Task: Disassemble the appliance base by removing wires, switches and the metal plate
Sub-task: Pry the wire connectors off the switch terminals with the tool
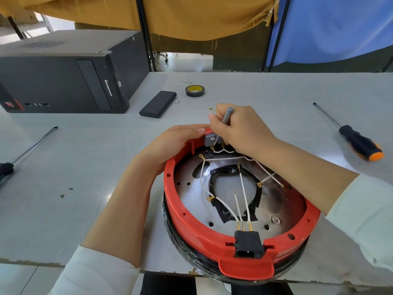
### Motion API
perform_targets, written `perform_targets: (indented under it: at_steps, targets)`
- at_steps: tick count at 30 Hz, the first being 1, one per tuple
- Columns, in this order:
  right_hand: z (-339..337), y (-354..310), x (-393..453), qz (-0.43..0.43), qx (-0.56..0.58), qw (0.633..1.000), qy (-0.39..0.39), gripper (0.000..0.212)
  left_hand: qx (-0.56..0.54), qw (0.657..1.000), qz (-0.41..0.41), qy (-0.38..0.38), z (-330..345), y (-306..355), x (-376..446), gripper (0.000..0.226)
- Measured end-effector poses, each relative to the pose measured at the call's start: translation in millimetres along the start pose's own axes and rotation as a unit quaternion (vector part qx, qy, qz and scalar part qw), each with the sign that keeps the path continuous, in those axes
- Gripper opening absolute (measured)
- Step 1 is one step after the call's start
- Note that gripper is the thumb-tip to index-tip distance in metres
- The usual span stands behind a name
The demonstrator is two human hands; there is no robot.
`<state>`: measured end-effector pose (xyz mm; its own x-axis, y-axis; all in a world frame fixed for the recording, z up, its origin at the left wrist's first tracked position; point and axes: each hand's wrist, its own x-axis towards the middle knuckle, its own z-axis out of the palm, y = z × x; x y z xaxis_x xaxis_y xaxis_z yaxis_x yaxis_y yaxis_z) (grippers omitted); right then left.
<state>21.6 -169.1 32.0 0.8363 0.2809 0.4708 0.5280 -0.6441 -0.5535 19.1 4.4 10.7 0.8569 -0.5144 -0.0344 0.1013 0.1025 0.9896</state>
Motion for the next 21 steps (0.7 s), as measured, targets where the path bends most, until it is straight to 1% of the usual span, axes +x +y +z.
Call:
perform_targets:
  at_steps: [5, 8, 12, 14, 18, 21]
  targets:
    - [0.3, -3.7, 7.5, 0.041, -0.006, 0.999, -0.004, 0.039, -0.006, 1.0, -0.004, 0.006, -0.1, 0.1, 0.2, 0.03]
    - [-0.1, -4.6, 9.4, 0.045, -0.019, 0.999, -0.012, 0.04, -0.016, 1.0, -0.017, 0.0, 0.0, -0.3, 0.0, 0.031]
    - [-4.9, -1.2, 0.0, -0.029, 0.011, 0.999, 0.019, 0.046, -0.014, 1.0, -0.015, 0.001, 0.5, 0.8, -0.5, 0.03]
    - [-6.2, -2.7, -4.7, -0.066, 0.004, 0.998, 0.02, 0.046, -0.01, 1.0, -0.01, 0.004, 1.0, 1.2, -1.4, 0.031]
    - [-2.9, -11.0, -8.5, -0.131, -0.083, 0.988, 0.008, 0.046, -0.006, 1.0, -0.009, 0.02, 1.9, 1.6, -2.8, 0.027]
    - [-4.3, -11.5, -10.8, -0.156, -0.12, 0.98, 0.018, 0.037, -0.003, 1.0, -0.012, 0.022, 2.7, 2.1, -3.6, 0.027]
